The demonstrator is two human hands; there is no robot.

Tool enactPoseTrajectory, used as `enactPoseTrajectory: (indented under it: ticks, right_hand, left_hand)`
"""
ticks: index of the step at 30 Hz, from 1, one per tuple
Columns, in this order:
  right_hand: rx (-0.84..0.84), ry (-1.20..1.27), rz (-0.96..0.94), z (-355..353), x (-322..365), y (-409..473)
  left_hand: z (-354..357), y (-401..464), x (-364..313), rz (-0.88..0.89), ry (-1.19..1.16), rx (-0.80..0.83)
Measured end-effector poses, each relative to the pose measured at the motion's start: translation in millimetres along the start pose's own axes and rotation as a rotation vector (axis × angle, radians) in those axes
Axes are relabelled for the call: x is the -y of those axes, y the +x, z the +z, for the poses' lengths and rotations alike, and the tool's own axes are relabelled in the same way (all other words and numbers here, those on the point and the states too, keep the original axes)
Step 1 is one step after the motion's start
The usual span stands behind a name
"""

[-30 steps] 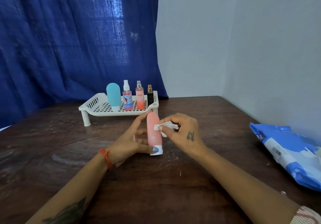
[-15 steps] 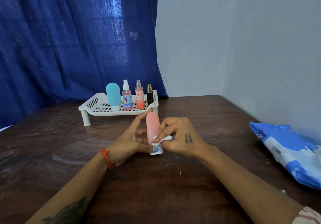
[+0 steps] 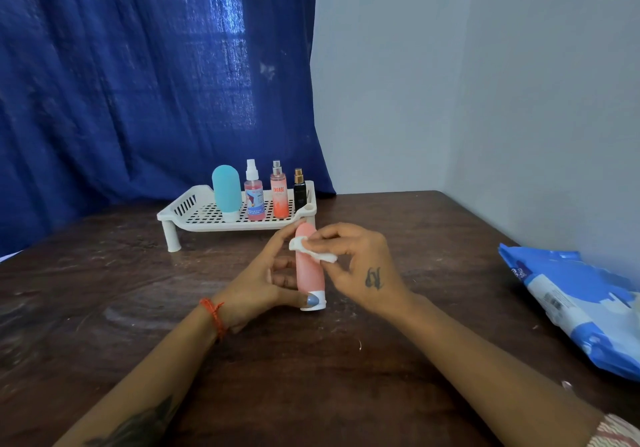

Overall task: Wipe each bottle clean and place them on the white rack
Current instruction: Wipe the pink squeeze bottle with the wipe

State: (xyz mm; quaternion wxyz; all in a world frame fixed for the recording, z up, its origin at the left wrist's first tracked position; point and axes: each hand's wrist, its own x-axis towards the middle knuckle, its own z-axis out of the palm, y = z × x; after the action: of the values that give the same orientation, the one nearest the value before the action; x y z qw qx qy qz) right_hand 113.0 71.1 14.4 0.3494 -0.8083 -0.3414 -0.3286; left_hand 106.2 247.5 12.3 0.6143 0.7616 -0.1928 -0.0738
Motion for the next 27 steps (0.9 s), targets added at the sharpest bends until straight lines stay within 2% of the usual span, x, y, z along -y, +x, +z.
enactPoseTrajectory:
  ticks: [5, 8, 15, 19, 21, 23, 25, 27]
  right_hand:
    - [0.176, -0.043, -0.117, -5, 3, 0]
    - [0.239, -0.009, -0.118, -7, 2, 1]
    - [0.289, 0.129, 0.083, -14, -1, 0]
    - [0.311, 0.055, 0.235, -16, -10, -1]
    - [0.238, -0.026, 0.282, -14, -16, -1]
    - [0.025, -0.045, 0.283, -11, -18, 1]
    - [-0.210, -0.029, 0.210, -9, -17, 3]
    - [-0.312, 0.007, 0.107, -8, -12, 5]
  left_hand:
    - [-1, 0, 0, -0.003, -0.038, 0.016]
    - [-2, 0, 0, -0.002, -0.028, 0.012]
    - [-1, -1, -1, -0.014, -0.024, 0.002]
    - [-1, -1, 0, -0.010, -0.035, 0.002]
    - [-2, -1, 0, -0.012, -0.044, 0.012]
    - [-2, -1, 0, -0.014, -0.058, 0.035]
    - [-1, -2, -1, -0.021, -0.077, 0.046]
    - [0, -2, -2, -0.023, -0.092, 0.056]
